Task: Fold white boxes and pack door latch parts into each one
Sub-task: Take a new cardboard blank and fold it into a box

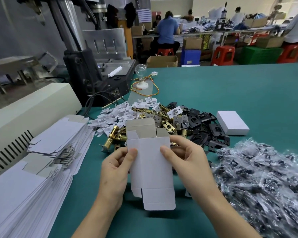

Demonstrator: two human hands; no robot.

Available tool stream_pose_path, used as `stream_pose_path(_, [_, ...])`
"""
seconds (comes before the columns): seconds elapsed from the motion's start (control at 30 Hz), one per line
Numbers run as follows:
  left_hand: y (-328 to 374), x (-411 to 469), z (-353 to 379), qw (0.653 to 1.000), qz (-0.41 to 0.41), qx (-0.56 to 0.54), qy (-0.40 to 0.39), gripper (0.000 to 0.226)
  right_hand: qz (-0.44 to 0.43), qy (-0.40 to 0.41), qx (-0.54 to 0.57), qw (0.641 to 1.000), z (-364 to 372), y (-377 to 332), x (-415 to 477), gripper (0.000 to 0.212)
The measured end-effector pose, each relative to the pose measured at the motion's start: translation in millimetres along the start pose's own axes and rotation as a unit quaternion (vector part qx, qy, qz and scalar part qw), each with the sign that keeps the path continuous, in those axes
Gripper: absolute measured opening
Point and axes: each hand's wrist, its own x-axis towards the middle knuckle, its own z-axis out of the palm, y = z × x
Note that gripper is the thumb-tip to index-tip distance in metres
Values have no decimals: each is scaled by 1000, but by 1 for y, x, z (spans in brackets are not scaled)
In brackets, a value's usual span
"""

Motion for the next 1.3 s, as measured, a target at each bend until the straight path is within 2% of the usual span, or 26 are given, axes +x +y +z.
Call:
stream_pose_path(0.13, [0,0,2,1000,7,-7,26,30,-16,-34,21,999,5,-2,-1,33])
stream_pose_path(0.27, [2,-4,4,996,82,5,33,44,-34,-22,10,999,6,-1,-3,37])
stream_pose_path(0.37, [6,-8,5,994,110,25,-2,47,-37,-16,-4,999,5,1,-3,38])
stream_pose_path(0.53, [7,-11,6,995,92,11,-48,56,-40,-13,-23,999,3,4,-1,38])
stream_pose_path(0.77, [7,-12,6,993,83,12,-78,33,-22,-20,-31,999,-1,5,1,29])
stream_pose_path(1.0, [8,-8,5,993,107,35,-30,12,-13,-50,-67,996,-2,3,2,24])
stream_pose_path(1.3, [10,-9,4,984,146,98,-29,14,-6,-54,-83,995,-3,0,2,14])
